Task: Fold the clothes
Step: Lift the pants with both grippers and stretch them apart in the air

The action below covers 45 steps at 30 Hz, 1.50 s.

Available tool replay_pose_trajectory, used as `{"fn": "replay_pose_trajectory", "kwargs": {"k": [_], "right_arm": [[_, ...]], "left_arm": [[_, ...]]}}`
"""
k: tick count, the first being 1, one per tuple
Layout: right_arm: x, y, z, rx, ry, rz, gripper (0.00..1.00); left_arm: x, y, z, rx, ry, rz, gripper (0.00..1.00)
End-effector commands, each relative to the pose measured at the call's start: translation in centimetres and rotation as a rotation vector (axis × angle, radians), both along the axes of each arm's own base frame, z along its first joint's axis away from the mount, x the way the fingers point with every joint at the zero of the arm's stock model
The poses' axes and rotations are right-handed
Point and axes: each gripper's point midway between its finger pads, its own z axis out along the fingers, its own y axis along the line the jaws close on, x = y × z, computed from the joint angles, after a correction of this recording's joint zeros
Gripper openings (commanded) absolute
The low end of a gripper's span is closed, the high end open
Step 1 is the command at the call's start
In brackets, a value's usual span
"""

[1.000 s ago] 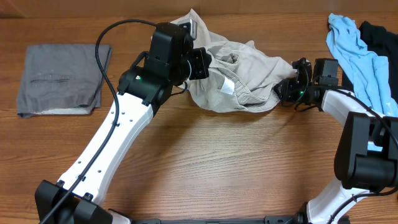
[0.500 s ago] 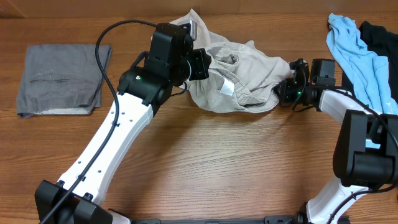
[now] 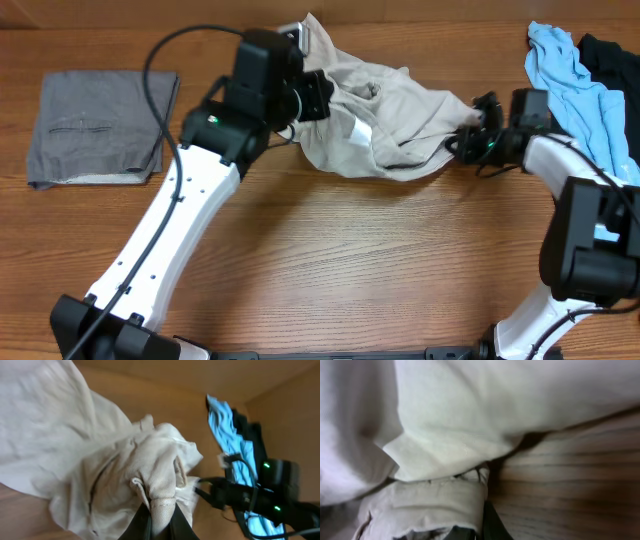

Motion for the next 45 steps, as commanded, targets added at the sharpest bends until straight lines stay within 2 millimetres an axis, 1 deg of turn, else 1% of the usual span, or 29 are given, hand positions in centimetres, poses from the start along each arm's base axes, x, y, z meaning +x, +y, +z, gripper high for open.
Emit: {"fn": "replay_pose_trajectory", "kwargs": {"k": [1, 2, 3, 4, 6, 8, 10, 14, 18, 22, 24, 27, 30, 33, 36, 38, 40, 42, 45], "right_arm": [[2.7, -2.4, 10.0, 0.023, -0.184, -0.065, 0.04], [2.7, -3.0, 11.9, 0.017, -0.201, -0.077, 0.04], [2.6, -3.7, 14.1, 0.004, -0.222, -0.094, 0.04], [2.5, -4.1, 15.1, -0.006, -0.231, -0.104, 0.04], [2.2, -5.5, 18.7, -0.051, -0.271, -0.142, 0.04], [1.8, -6.2, 21.9, -0.092, -0.315, -0.168, 0.04], [1.3, -6.4, 25.4, -0.125, -0.374, -0.181, 0.04], [0.0, -6.1, 31.7, -0.151, -0.487, -0.184, 0.04], [-1.8, -5.6, 36.9, -0.175, -0.572, -0.189, 0.04], [-3.9, -6.0, 40.7, -0.235, -0.621, -0.234, 0.04], [-4.9, -6.4, 42.1, -0.268, -0.639, -0.263, 0.04], [-6.1, -7.2, 43.5, -0.304, -0.652, -0.334, 0.04], [-7.0, -7.6, 44.1, -0.326, -0.660, -0.370, 0.04], [-7.7, -7.4, 44.1, -0.325, -0.650, -0.369, 0.04], [-8.6, -7.2, 44.0, -0.326, -0.636, -0.372, 0.04], [-9.4, -7.3, 44.1, -0.329, -0.629, -0.403, 0.04], [-10.1, -7.4, 44.4, -0.332, -0.631, -0.419, 0.04], [-10.9, -7.1, 44.9, -0.326, -0.642, -0.429, 0.04], [-11.8, -6.8, 45.4, -0.328, -0.655, -0.430, 0.04]], "left_arm": [[1.0, 2.4, 6.6, -0.035, -0.153, 0.040, 0.04], [1.1, 2.6, 7.4, -0.043, -0.166, 0.041, 0.04], [1.2, 2.8, 8.6, -0.058, -0.188, 0.037, 0.04], [1.2, 2.8, 9.0, -0.064, -0.197, 0.034, 0.04], [1.2, 2.9, 10.4, -0.078, -0.224, 0.033, 0.04], [1.1, 2.9, 11.8, -0.088, -0.254, 0.032, 0.04], [1.0, 2.9, 13.1, -0.098, -0.282, 0.032, 0.04], [0.7, 2.9, 15.9, -0.119, -0.340, 0.028, 0.04], [0.2, 3.1, 18.4, -0.138, -0.391, 0.029, 0.04], [-0.6, 3.3, 20.5, -0.156, -0.426, 0.024, 0.04], [-1.2, 3.8, 21.3, -0.164, -0.426, 0.035, 0.04], [-1.7, 5.6, 22.2, -0.163, -0.434, 0.071, 0.04], [-2.2, 7.6, 22.4, -0.167, -0.417, 0.120, 0.04], [-3.0, 8.9, 22.1, -0.160, -0.386, 0.137, 0.06], [-4.1, 9.7, 21.8, -0.153, -0.360, 0.147, 0.08], [-4.9, 10.2, 22.0, -0.150, -0.356, 0.156, 0.09], [-5.8, 10.6, 22.4, -0.150, -0.362, 0.162, 0.11], [-7.0, 10.8, 23.3, -0.152, -0.386, 0.159, 0.13], [-8.2, 10.9, 24.1, -0.160, -0.406, 0.156, 0.12]]}}
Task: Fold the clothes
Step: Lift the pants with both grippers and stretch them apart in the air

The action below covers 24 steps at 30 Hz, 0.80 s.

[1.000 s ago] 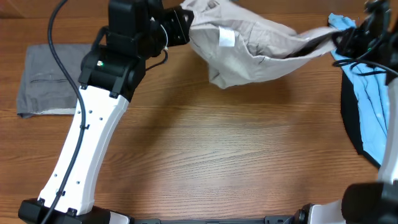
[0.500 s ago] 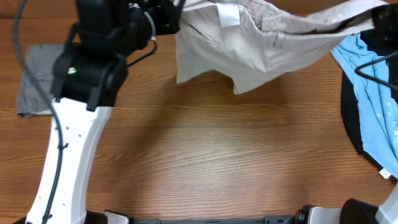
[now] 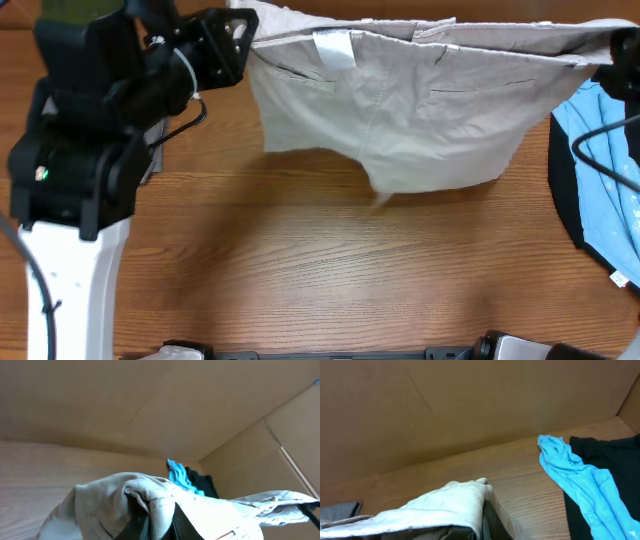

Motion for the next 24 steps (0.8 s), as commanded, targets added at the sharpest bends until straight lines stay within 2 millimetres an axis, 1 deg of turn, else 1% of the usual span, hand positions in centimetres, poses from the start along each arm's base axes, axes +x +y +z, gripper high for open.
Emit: {"fn": "replay_pose_trajectory", "kwargs": {"k": [1, 3, 4, 8, 12, 16, 18, 21, 23, 24], "right_arm": [[-2.6, -0.8, 2.8, -0.040, -0.079, -0.086, 0.04], [-3.4, -0.6, 3.1, -0.042, -0.087, -0.086, 0.04], [-3.8, -0.5, 3.2, -0.044, -0.091, -0.086, 0.04], [-5.6, 0.1, 3.6, -0.044, -0.099, -0.086, 0.04], [-7.0, 0.5, 3.1, -0.036, -0.076, -0.087, 0.04], [-8.3, 1.0, 3.3, -0.037, -0.081, -0.087, 0.04], [-9.2, 1.3, 4.0, -0.039, -0.109, -0.086, 0.04], [-11.0, 1.9, 5.6, -0.034, -0.165, -0.094, 0.04], [-12.3, 2.3, 6.8, -0.043, -0.202, -0.094, 0.04], [-13.0, 2.5, 7.3, -0.048, -0.219, -0.094, 0.04]], "left_arm": [[-2.4, 2.3, 3.7, -0.010, -0.105, 0.074, 0.10], [-3.3, 2.4, 4.0, -0.010, -0.106, 0.074, 0.05], [-3.7, 2.5, 3.9, -0.014, -0.100, 0.073, 0.04], [-5.5, 1.8, 3.8, -0.023, -0.080, 0.019, 0.04], [-7.3, 1.1, 3.7, -0.037, -0.061, -0.045, 0.04], [-8.7, 1.2, 4.1, -0.051, -0.062, -0.050, 0.04], [-9.7, 1.3, 4.7, -0.062, -0.083, -0.047, 0.04], [-11.4, 1.8, 6.0, -0.067, -0.132, -0.038, 0.04], [-12.3, 2.5, 6.6, -0.064, -0.161, -0.004, 0.04], [-12.6, 3.1, 6.9, -0.059, -0.178, 0.033, 0.04]]}}
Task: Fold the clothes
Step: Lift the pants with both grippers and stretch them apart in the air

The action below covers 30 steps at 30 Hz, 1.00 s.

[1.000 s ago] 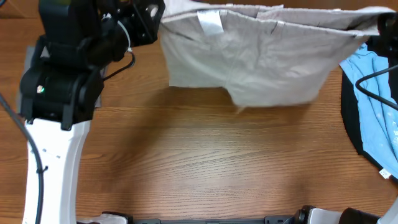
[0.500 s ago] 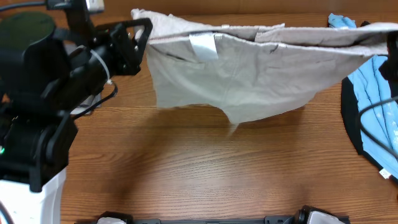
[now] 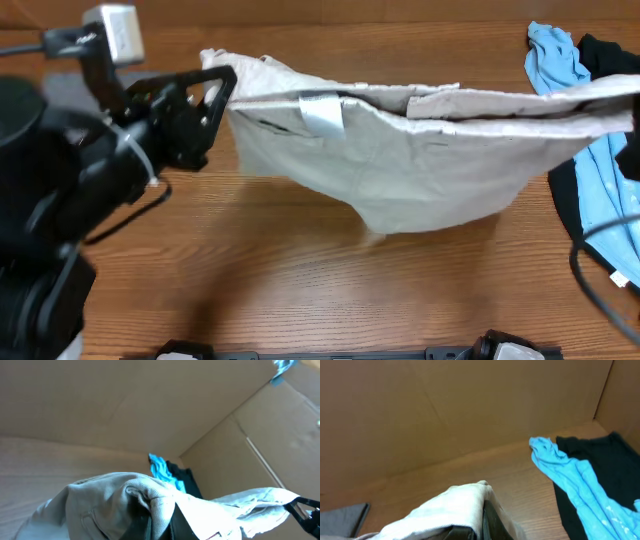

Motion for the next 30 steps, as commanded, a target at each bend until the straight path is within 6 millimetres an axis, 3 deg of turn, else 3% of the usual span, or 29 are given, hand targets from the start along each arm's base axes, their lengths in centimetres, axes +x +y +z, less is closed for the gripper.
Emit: {"fn": "replay_pose_trajectory", "kwargs": {"k": [1, 4, 6, 14, 25, 30], "right_arm": [[-3.6, 0.4, 3.8, -0.033, -0.135, -0.038, 0.04], [-4.9, 0.9, 4.9, -0.022, -0.173, -0.041, 0.04], [-5.4, 1.2, 5.2, -0.023, -0.184, -0.034, 0.04], [-4.9, 2.4, 5.6, -0.005, -0.199, 0.040, 0.04], [-8.2, 3.4, 6.3, -0.014, -0.227, 0.040, 0.04], [-7.7, 3.3, 5.8, 0.020, -0.202, 0.033, 0.04]], "left_arm": [[-2.6, 2.4, 3.3, -0.010, -0.124, 0.116, 0.04], [-2.6, 5.3, 3.5, 0.010, -0.141, 0.285, 0.04], [-2.7, 6.0, 3.6, 0.014, -0.146, 0.324, 0.04], [-1.6, 4.9, 2.6, 0.019, -0.104, 0.274, 0.04], [-4.2, 2.9, 2.4, -0.002, -0.093, 0.129, 0.04], [-3.9, 3.4, 2.0, 0.008, -0.079, 0.165, 0.04]]}}
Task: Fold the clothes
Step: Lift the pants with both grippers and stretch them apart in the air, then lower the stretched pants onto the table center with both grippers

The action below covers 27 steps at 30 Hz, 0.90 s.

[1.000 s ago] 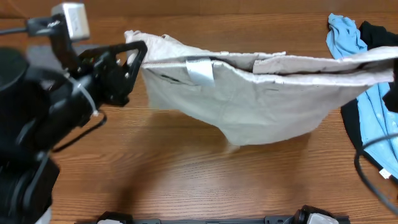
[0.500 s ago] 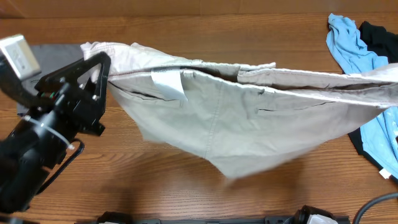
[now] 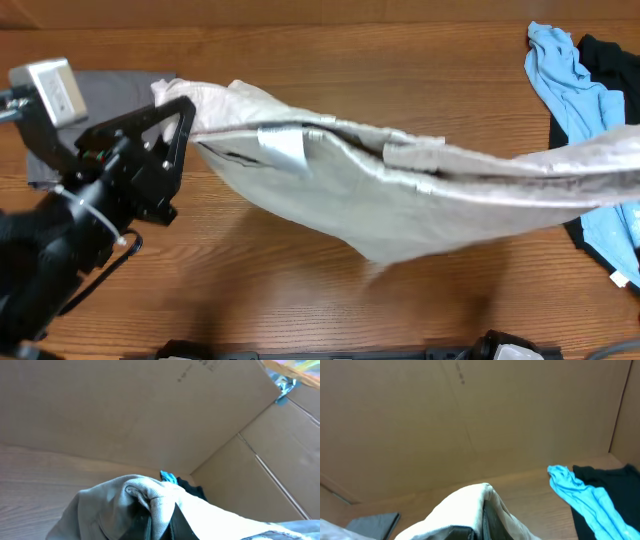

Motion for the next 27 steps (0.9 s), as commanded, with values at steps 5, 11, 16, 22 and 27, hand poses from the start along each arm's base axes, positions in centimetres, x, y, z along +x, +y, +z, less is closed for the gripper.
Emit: {"fn": "replay_pose_trajectory", "kwargs": {"k": [5, 11, 16, 22, 27], "right_arm": [[4.1, -0.5, -0.8, 0.059, 0.070, 0.041, 0.04], [11.5, -1.5, -3.2, 0.121, 0.190, 0.113, 0.04], [20.5, -1.6, -2.8, 0.146, 0.116, 0.286, 0.04], [28.8, -2.0, -0.9, 0.174, -0.065, 0.435, 0.04], [29.7, -1.5, -1.9, 0.132, -0.069, 0.513, 0.04]], "left_arm": [[3.6, 0.9, -1.2, 0.016, 0.051, 0.085, 0.04], [12.0, -1.8, -3.0, 0.007, 0.087, 0.001, 0.04], [21.2, -3.9, -2.4, -0.030, -0.066, -0.064, 0.04], [27.7, -1.4, -0.5, -0.186, -0.234, -0.085, 0.04], [28.8, 0.2, -1.4, -0.204, -0.236, -0.176, 0.04]]}}
